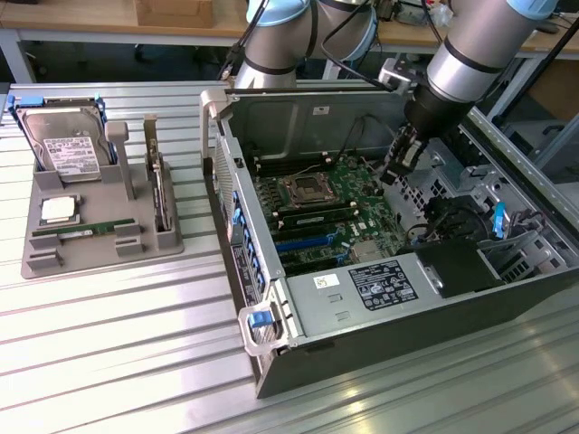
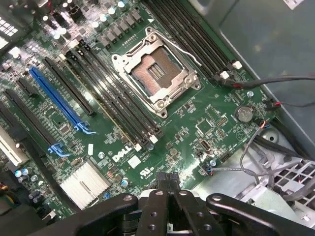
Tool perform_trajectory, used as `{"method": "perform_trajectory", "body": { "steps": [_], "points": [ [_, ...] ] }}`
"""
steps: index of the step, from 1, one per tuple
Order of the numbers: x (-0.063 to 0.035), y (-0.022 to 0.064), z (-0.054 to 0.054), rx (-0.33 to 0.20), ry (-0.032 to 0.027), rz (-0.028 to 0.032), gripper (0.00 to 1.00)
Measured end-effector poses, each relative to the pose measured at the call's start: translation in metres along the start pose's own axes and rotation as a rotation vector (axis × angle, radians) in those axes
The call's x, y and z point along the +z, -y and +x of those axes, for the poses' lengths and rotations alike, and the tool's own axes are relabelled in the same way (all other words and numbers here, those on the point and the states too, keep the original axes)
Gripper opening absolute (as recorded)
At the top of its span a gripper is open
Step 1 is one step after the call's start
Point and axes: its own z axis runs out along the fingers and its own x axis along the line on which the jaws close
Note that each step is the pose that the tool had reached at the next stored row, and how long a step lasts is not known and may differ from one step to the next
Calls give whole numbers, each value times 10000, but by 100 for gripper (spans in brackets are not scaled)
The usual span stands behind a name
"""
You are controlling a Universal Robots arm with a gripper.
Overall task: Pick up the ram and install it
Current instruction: 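Press down the ram until it locks into place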
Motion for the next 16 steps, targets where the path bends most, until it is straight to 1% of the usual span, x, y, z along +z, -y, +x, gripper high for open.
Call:
{"method": "perform_trajectory", "body": {
  "steps": [1,2,3,5,8,11,14,16],
  "points": [
    [1,0,0,252,8,19,10],
    [2,0,0,678,22,50,10],
    [3,0,0,881,27,66,10],
    [4,0,0,1698,38,141,10],
    [6,1,0,2288,63,176,10],
    [8,1,0,3020,90,225,10],
    [10,1,0,4101,145,278,10],
    [12,1,0,4536,171,295,10]
  ]
}}
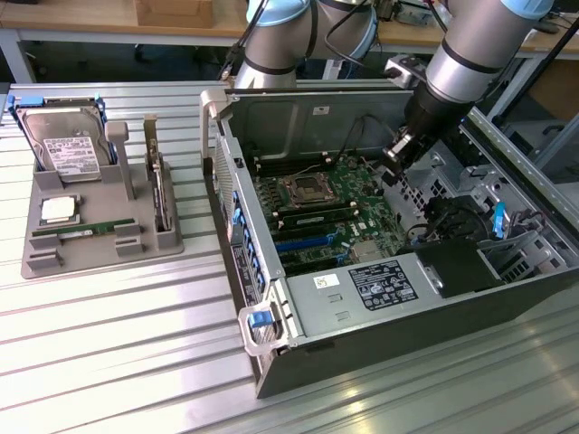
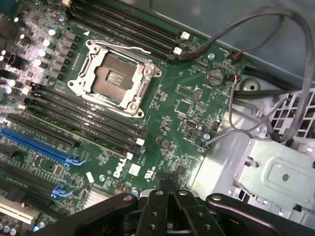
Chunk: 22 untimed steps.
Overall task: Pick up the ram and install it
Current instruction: 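Press down the ram until it locks into place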
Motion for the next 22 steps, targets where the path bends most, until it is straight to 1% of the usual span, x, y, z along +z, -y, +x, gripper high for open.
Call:
{"method": "perform_trajectory", "body": {
  "steps": [2,4,6,8,11,13,22],
  "points": [
    [1,0,0,290,15,11,10],
    [3,0,0,948,50,32,10],
    [4,0,0,1262,66,43,10],
    [6,0,0,1788,94,62,10],
    [8,0,0,2301,121,79,10],
    [11,1,0,2900,153,96,10],
    [16,1,0,4229,230,113,10]
  ]
}}
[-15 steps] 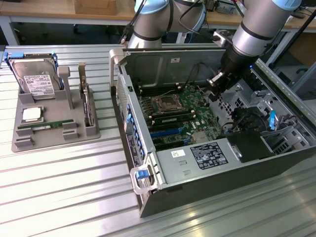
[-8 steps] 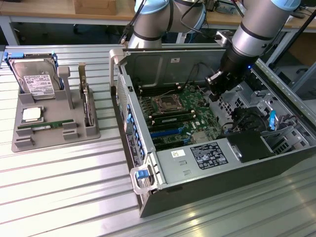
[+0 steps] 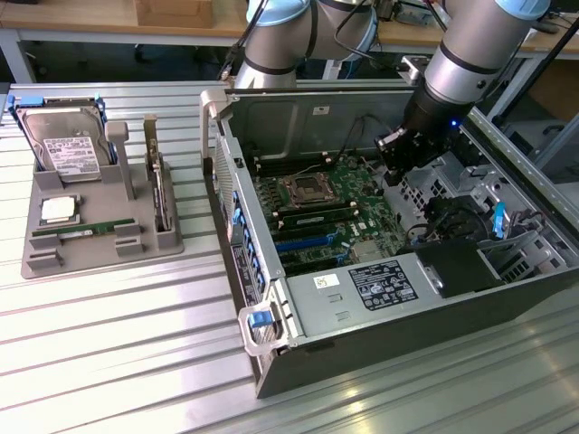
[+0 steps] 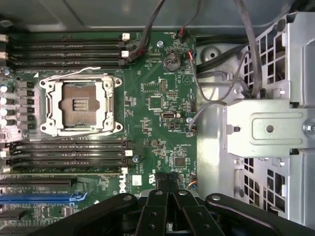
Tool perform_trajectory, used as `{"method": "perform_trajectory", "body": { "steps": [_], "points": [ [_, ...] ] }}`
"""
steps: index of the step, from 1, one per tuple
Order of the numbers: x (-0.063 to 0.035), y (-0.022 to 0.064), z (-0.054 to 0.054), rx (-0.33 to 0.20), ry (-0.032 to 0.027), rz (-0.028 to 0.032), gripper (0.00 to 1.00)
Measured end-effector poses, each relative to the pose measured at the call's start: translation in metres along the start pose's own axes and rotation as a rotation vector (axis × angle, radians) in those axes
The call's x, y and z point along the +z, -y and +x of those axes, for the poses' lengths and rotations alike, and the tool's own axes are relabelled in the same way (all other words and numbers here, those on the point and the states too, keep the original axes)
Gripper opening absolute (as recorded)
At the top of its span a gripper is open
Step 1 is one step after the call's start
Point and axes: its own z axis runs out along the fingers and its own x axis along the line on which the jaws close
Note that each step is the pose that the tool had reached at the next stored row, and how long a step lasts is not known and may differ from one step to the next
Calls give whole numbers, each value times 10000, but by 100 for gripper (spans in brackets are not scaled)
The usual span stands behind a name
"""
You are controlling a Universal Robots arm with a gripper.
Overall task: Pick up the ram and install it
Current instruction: 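Press down the ram until it locks into place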
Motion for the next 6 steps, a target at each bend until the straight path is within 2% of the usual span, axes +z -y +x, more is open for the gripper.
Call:
{"method": "perform_trajectory", "body": {
  "steps": [6],
  "points": [
    [0,0,0,65,4,0,10]
  ]
}}
